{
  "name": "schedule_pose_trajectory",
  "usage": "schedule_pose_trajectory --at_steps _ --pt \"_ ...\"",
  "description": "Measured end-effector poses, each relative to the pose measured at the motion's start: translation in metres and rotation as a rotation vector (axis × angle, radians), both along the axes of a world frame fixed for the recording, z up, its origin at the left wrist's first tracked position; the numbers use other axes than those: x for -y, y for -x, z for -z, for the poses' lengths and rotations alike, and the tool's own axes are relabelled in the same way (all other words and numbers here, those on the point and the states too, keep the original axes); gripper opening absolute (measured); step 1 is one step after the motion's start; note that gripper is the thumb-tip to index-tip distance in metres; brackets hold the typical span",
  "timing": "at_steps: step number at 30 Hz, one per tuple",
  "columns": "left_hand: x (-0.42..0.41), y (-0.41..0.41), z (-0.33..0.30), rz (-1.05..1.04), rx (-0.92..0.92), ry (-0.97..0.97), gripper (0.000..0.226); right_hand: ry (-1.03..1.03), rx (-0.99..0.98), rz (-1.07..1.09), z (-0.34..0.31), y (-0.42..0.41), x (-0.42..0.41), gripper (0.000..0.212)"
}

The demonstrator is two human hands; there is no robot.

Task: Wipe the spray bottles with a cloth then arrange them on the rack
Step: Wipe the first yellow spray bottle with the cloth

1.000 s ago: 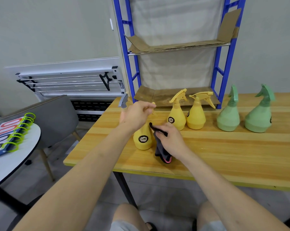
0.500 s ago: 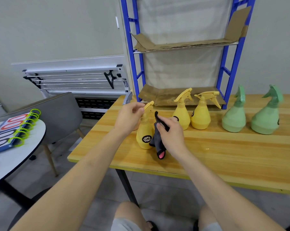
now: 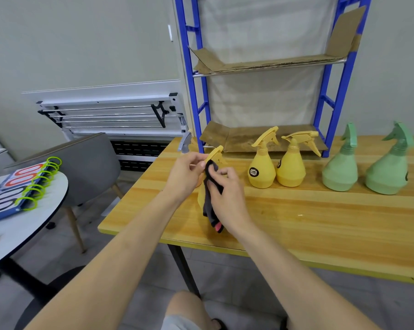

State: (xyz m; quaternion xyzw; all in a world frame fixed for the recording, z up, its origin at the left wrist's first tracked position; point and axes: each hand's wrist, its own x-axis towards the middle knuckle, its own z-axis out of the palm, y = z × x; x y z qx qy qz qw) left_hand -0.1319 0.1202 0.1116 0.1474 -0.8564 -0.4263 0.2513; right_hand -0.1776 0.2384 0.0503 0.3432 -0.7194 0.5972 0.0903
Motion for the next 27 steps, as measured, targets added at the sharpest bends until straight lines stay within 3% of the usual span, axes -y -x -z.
schedule_pose_trajectory --at_steps 9,19,27 --pt "0.003 0.006 -0.002 0.000 0.056 0.013 0.022 0.048 0.151 0.090 -0.017 0.022 0.005 0.040" --pt "0.007 0.009 -0.001 0.039 0.073 0.012 0.022 0.030 0.153 0.056 -0.015 0.030 0.000 0.038" --pt "0.006 0.006 0.001 0.047 0.023 -0.017 0.026 -0.142 -0.126 0.010 0.026 0.012 -0.011 0.041"
